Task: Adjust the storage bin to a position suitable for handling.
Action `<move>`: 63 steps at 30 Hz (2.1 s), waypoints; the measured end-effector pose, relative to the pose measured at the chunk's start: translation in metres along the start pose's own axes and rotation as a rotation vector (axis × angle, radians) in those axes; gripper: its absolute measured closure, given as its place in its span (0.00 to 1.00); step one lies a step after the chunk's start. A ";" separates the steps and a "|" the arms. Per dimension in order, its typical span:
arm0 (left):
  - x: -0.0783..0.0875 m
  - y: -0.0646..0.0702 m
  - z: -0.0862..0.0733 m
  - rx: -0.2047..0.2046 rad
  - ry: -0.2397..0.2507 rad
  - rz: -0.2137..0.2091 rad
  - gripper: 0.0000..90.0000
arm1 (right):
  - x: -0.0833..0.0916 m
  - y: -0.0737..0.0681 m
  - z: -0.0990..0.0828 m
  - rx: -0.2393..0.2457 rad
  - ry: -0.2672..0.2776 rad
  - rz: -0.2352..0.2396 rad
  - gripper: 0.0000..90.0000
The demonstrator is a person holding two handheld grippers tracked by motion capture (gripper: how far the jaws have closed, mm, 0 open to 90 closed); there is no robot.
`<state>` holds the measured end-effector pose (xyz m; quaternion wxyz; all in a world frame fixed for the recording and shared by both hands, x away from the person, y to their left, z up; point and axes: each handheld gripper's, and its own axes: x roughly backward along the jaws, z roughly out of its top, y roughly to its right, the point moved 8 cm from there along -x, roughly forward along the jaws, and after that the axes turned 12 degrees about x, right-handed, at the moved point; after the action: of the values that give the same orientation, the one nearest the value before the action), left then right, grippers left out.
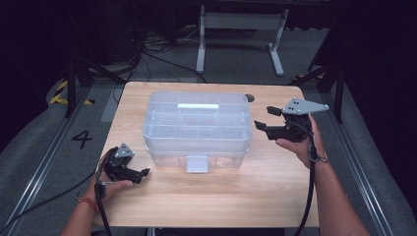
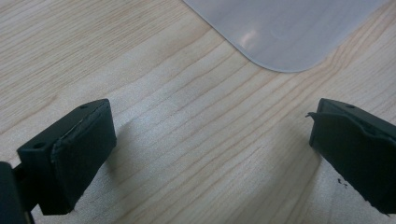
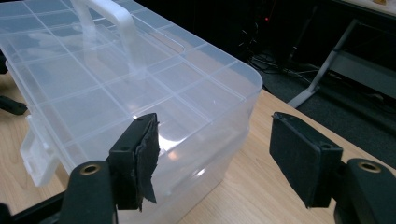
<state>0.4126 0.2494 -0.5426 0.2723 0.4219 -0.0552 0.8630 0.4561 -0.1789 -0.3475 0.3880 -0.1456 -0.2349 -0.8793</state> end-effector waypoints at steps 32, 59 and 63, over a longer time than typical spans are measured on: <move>0.000 0.000 0.000 0.001 0.000 0.000 0.01 | -0.048 -0.027 0.040 0.079 -0.017 0.091 0.40; 0.000 0.000 0.000 0.007 0.001 0.001 0.01 | -0.076 -0.046 0.060 0.148 -0.066 0.173 0.50; 0.000 0.000 0.000 0.006 0.001 0.001 0.01 | -0.080 -0.046 0.062 0.138 -0.070 0.178 0.56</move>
<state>0.4122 0.2492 -0.5426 0.2706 0.4225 -0.0525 0.8634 0.4790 -0.0703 -0.3437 0.4652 -0.1692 -0.2945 -0.8174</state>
